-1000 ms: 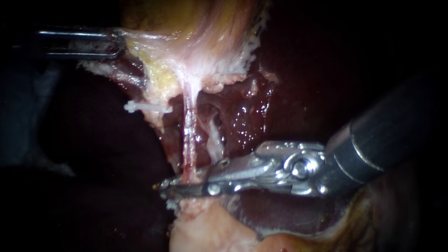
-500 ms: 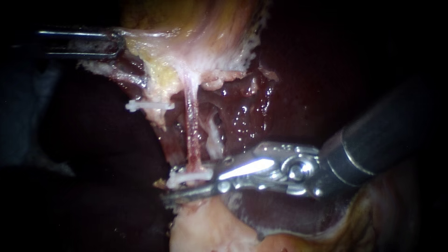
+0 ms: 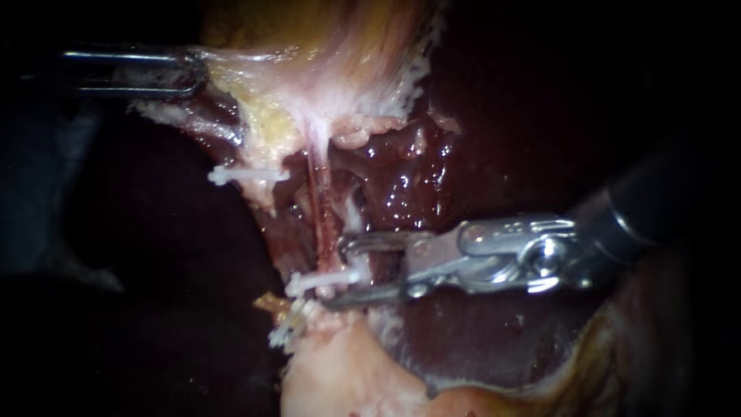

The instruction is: Going back first clip right tube

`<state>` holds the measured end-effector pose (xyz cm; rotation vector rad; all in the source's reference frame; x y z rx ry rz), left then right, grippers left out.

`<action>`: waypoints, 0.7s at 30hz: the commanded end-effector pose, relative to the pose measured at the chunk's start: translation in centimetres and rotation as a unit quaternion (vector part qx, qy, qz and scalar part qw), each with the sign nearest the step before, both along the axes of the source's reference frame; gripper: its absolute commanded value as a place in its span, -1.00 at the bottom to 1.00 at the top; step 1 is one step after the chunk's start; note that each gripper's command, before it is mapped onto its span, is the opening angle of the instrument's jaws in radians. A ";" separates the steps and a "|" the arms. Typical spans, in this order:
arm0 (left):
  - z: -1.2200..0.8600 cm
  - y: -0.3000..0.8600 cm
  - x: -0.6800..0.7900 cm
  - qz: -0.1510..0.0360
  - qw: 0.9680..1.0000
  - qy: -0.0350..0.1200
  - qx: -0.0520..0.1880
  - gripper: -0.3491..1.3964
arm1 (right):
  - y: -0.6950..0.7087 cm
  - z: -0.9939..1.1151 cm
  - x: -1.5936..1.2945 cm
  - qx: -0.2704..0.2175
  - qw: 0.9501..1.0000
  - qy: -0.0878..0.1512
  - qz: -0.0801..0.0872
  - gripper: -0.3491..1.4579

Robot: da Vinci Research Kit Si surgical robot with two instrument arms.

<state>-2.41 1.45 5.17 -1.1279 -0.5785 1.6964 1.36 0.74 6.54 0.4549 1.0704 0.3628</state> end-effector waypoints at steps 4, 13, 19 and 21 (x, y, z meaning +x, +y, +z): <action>0.00 0.00 0.00 0.000 1.000 0.000 0.000 -1.00 | 0.09 -0.11 -0.29 -0.029 0.999 0.009 -0.019 -0.06; 0.00 0.00 0.00 0.000 1.000 0.000 0.000 -1.00 | 0.20 -0.25 -0.78 -0.051 0.998 0.021 -0.040 -0.06; 0.01 0.00 -0.01 0.000 1.000 0.000 0.000 -1.00 | 0.29 -0.33 -0.88 -0.061 0.997 0.024 -0.046 -0.06; 0.01 0.00 -0.02 -0.001 1.000 0.000 0.000 -1.00 | 0.31 -0.36 -0.91 -0.062 0.997 0.025 -0.047 -0.06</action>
